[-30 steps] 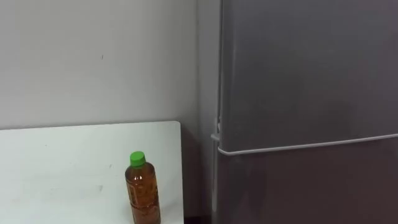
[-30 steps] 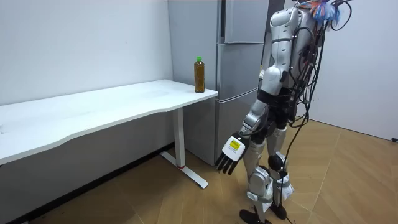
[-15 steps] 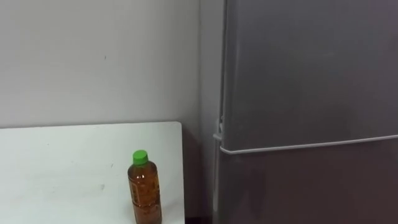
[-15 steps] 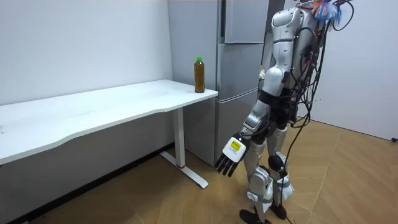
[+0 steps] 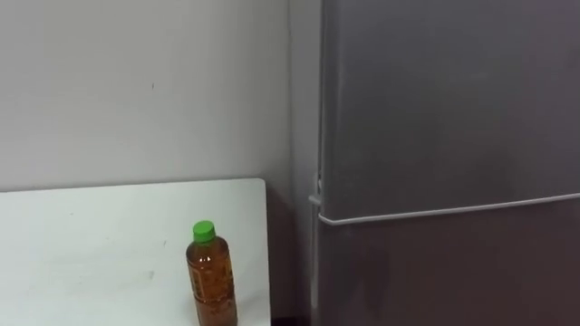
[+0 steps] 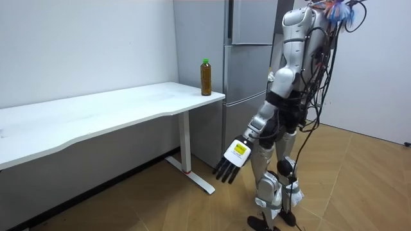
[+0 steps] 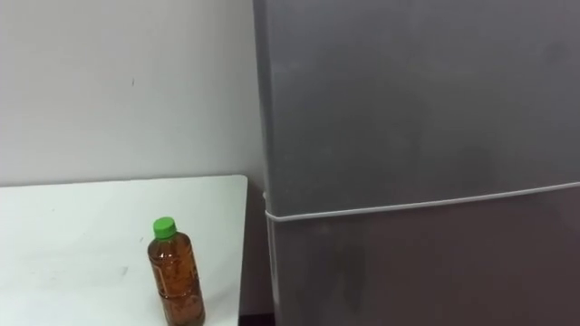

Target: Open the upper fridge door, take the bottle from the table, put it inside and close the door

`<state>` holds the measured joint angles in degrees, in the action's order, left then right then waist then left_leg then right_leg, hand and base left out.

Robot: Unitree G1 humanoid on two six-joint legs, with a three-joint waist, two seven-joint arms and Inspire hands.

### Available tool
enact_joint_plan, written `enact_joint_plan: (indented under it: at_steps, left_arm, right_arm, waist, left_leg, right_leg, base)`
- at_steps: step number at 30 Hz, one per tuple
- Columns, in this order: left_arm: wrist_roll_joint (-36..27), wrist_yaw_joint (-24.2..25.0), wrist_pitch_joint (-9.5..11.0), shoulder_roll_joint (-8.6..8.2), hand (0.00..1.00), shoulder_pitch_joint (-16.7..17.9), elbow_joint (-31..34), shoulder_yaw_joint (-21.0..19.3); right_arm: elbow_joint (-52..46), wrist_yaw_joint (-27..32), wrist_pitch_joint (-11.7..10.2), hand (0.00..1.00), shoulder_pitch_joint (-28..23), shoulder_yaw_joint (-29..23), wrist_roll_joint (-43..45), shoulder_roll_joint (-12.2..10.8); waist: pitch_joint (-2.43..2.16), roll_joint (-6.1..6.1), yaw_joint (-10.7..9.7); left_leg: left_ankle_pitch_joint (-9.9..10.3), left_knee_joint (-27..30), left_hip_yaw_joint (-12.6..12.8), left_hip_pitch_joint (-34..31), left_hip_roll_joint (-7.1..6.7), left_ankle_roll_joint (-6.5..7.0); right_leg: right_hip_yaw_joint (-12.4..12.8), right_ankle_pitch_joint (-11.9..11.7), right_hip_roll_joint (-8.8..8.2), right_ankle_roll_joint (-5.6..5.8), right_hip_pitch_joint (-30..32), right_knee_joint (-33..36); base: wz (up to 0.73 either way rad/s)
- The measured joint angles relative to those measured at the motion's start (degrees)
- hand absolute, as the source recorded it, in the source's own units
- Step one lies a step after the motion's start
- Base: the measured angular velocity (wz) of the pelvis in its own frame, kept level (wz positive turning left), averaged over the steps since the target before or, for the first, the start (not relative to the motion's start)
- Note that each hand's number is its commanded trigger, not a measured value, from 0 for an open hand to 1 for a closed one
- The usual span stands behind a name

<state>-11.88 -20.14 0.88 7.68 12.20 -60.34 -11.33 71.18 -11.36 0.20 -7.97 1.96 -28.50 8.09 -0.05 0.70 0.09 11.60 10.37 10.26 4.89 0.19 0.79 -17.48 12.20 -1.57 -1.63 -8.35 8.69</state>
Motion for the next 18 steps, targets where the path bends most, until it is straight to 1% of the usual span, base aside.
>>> enact_joint_plan:
  at_steps: [1,4,6,7,8,11,13,14,16,17,18]
  left_arm:
    - [-0.5,-0.8,0.1,0.02,0.00,0.0,1.1,-1.9]
    - [-3.9,-2.5,0.3,0.25,0.00,0.1,4.8,-4.9]
    - [-5.1,-3.9,0.8,0.32,0.00,-0.2,6.7,-6.3]
    - [-6.0,-5.0,1.5,0.46,0.00,-0.4,7.6,-6.6]
    - [-6.8,-5.6,1.7,0.49,0.00,-0.4,8.5,-6.6]
    - [-13.3,-9.2,2.2,0.65,0.00,-0.6,14.5,-6.5]
    - [-15.1,-11.3,2.6,0.87,0.00,-0.7,18.1,-6.5]
    - [-15.3,-11.8,2.8,0.97,0.00,-0.8,19.0,-6.5]
    - [-15.5,-13.2,3.6,1.91,0.00,-1.5,22.6,-6.6]
    - [-15.5,-13.5,3.8,2.12,0.00,-1.4,23.8,-6.6]
    - [-15.5,-14.3,4.0,2.49,0.00,-1.4,27.1,-6.7]
  right_arm:
    - [0.0,-0.1,0.0,0.00,0.0,-0.5,0.1,0.2]
    - [-0.2,-0.8,0.0,0.00,-0.5,-1.1,0.2,0.9]
    - [-0.2,-1.6,0.0,0.00,-0.5,-1.3,0.5,1.4]
    - [-0.2,-1.8,0.0,0.00,-0.5,-1.6,0.9,1.5]
    - [-0.2,-1.9,0.0,0.00,-0.5,-1.6,1.0,1.6]
    - [-2.3,-1.4,0.0,0.00,-1.1,-1.6,1.7,1.7]
    - [-3.0,-1.3,0.0,0.00,-1.3,-1.6,2.0,1.7]
    - [-3.4,-1.2,0.0,0.00,-1.4,-1.6,2.1,1.7]
    - [-5.4,-1.3,-0.1,0.00,-2.4,-2.3,3.5,1.7]
    - [-5.9,-1.3,-0.1,0.00,-2.7,-2.6,3.9,1.7]
    - [-6.8,-1.3,-0.1,0.00,-3.2,-3.2,4.2,1.8]
  waist:
    - [0.03,0.39,0.0]
    - [0.08,1.17,0.3]
    - [0.11,1.37,0.3]
    - [0.09,1.39,0.2]
    - [0.08,1.38,0.2]
    - [0.05,1.40,0.2]
    - [0.02,1.36,0.3]
    - [0.00,1.38,0.4]
    - [-0.20,1.64,0.4]
    - [-0.20,1.61,0.4]
    - [-0.37,1.86,0.4]
  left_leg:
    - [0.0,0.0,0.0,0.2,0.00,0.00]
    - [0.0,0.0,-0.2,0.8,-0.03,0.00]
    - [0.0,0.0,-0.6,0.8,-0.04,0.00]
    - [0.0,0.1,-0.8,0.8,-0.06,0.00]
    - [0.0,0.2,-0.9,0.7,-0.08,0.00]
    - [0.0,0.2,-1.0,0.7,-0.10,0.00]
    - [0.0,0.2,-1.0,0.6,-0.05,0.00]
    - [0.0,0.2,-1.0,0.6,-0.01,0.00]
    - [0.0,0.3,-1.0,0.4,-0.04,0.00]
    - [0.0,0.3,-1.0,0.3,-0.05,0.00]
    - [0.0,0.3,-1.0,0.3,-0.09,0.00]
  right_leg:
    - [0.0,0.0,0.00,0.00,-0.1,0.1]
    - [0.1,0.1,-0.03,0.08,-0.4,-0.1]
    - [0.0,0.2,-0.04,0.09,-0.4,0.0]
    - [-0.2,0.2,-0.04,0.09,-0.4,0.0]
    - [-0.2,0.2,-0.05,0.09,-0.4,0.0]
    - [-0.1,0.2,-0.01,0.08,-0.4,0.1]
    - [-0.1,0.2,-0.02,0.07,-0.2,0.1]
    - [0.0,0.2,-0.02,0.05,-0.1,0.1]
    - [0.0,0.2,-0.01,0.04,0.1,0.1]
    - [0.0,0.2,-0.02,0.04,0.1,0.1]
    - [0.0,0.2,-0.02,0.04,0.2,0.1]
  base:
    - [0.00]
    - [0.00]
    - [0.03]
    - [0.06]
    - [0.05]
    - [0.01]
    - [0.00]
    - [-0.04]
    - [0.00]
    - [0.00]
    - [0.00]
